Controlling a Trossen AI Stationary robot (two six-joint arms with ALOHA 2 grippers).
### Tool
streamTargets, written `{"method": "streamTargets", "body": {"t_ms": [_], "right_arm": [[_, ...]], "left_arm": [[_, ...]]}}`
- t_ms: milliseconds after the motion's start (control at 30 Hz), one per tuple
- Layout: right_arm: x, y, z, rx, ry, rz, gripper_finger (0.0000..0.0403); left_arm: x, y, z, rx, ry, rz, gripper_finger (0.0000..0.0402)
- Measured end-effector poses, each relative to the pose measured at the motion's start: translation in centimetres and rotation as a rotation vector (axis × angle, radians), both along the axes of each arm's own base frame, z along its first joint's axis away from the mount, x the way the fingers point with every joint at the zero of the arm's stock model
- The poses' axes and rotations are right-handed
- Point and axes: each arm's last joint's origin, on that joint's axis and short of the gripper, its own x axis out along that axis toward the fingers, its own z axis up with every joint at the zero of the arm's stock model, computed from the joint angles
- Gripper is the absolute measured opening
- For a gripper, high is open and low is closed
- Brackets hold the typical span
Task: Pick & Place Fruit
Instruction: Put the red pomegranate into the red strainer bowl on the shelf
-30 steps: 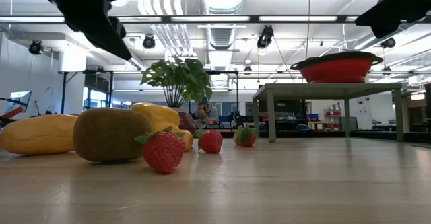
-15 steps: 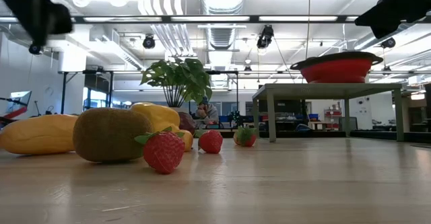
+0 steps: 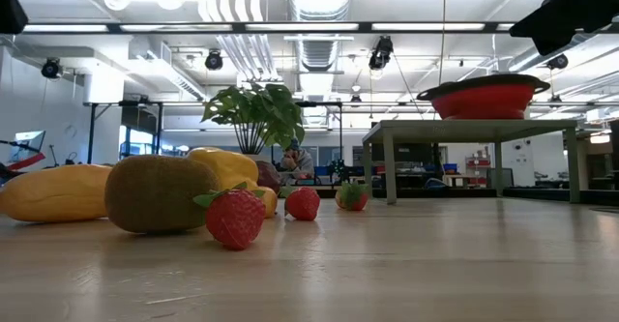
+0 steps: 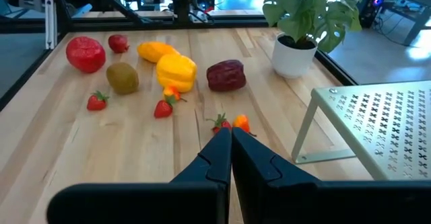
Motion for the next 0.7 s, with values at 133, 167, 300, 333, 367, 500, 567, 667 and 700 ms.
{"method": "streamTargets", "body": {"t_ms": [133,167,300,333,367,500,567,667,700], "right_arm": [[0.0,0.0,0.0,0.0,0.0,0.0,0.0008],[0.0,0.0,0.0,0.0,0.0,0.0,0.0008],[0.0,0.0,0.0,0.0,0.0,0.0,0.0008],[0.0,0.0,0.0,0.0,0.0,0.0,0.0008],[0.0,0.0,0.0,0.0,0.0,0.0,0.0008],[0.0,0.0,0.0,0.0,0.0,0.0,0.0008],[0.0,0.0,0.0,0.0,0.0,0.0,0.0008],[0.0,0.0,0.0,0.0,0.0,0.0,0.0008],[0.0,0.0,0.0,0.0,0.0,0.0,0.0008]], "left_arm": [[0.2,-0.2,-0.5,0.008,0.034,-0.002,0.0106],[0.2,-0.2,-0.6,0.011,0.037,0.002,0.0117],[0.5,-0.3,-1.0,0.052,0.027,0.014,0.0172],[0.6,-0.3,-1.2,0.063,0.027,0.015,0.0187],[0.7,-0.4,-1.4,0.071,0.029,0.007,0.0199],[1.1,-0.8,-2.3,0.106,0.036,-0.085,0.0229],[1.3,-0.9,-2.8,0.121,0.045,-0.12,0.0233],[1.6,-1.2,-3.6,0.143,0.066,-0.143,0.0231],[1.7,-1.3,-3.8,0.15,0.072,-0.155,0.023]]}}
